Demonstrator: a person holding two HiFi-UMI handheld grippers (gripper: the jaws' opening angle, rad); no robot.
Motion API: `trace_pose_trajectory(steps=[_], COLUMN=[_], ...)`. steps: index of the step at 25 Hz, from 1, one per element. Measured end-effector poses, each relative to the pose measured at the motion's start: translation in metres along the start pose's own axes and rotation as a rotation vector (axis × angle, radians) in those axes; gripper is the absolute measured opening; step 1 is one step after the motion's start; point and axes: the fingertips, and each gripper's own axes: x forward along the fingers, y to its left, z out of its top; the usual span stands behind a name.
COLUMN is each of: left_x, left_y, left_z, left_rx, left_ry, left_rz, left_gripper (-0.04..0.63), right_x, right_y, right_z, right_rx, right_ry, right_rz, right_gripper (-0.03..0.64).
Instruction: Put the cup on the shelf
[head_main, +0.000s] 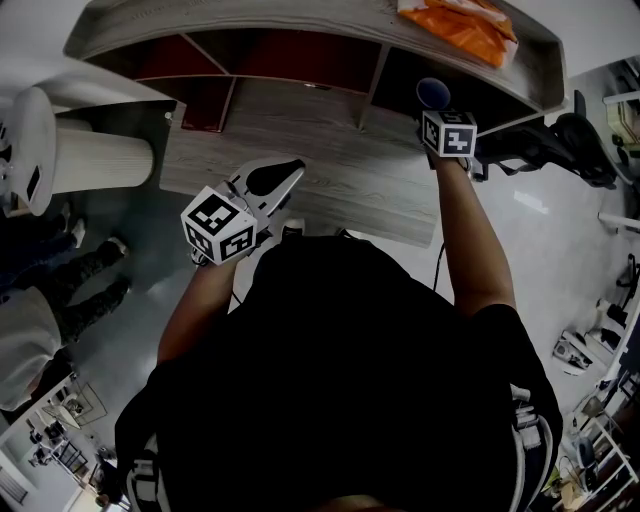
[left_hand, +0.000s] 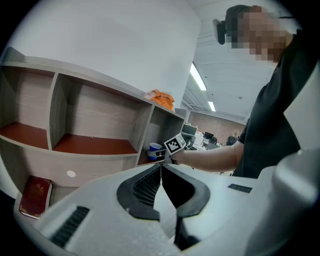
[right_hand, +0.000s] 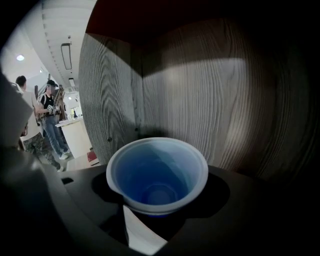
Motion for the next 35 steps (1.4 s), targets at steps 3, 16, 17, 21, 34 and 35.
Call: trace_pose_trajectory(steps=[3,16,17,21,34,35], left_x=[-0.002,-0.008,-0.008,-0.006,-0.010,-0.011], left_y=[0.000,0.000,0.000,0.001,0.002,0.002], left_z=[0.000,-0.004,-0.005,-0.009,-0.018,-0.018], left_rx=[-0.002,-0.007,-0.007,-0.006,-0.013,-0.015], left_ry=[0.001,0.000,0.001,0.021,0.082,0.083], left_rz=[0.002,0.009,0.009,0.012,-0.004,-0.004], left_gripper=[0.025,0.025,0.025,0.025,0.025,0.025], right_x=[-0.002,-0.005,-0.007,-0.011,-0.031,-0.032], right_y=[0.001,-0.002,-0.003,-0.006,-0.002,-0.001], right_z=[0.002,0.002,0.001,-0.004,-0.009,-0.009], right_rx=[-0.005,-0.011,-0.009,-0.001,0.019,0.020], right_ry=[0.002,-0.007,-0.010,-0.009,-0.029,-0.029], right_rz=[-0.002,-0.051,-0.057,-0.071,-0.098,-0.100], right_gripper=[0.307,0.357,0.360,0.360,0.365,0.365])
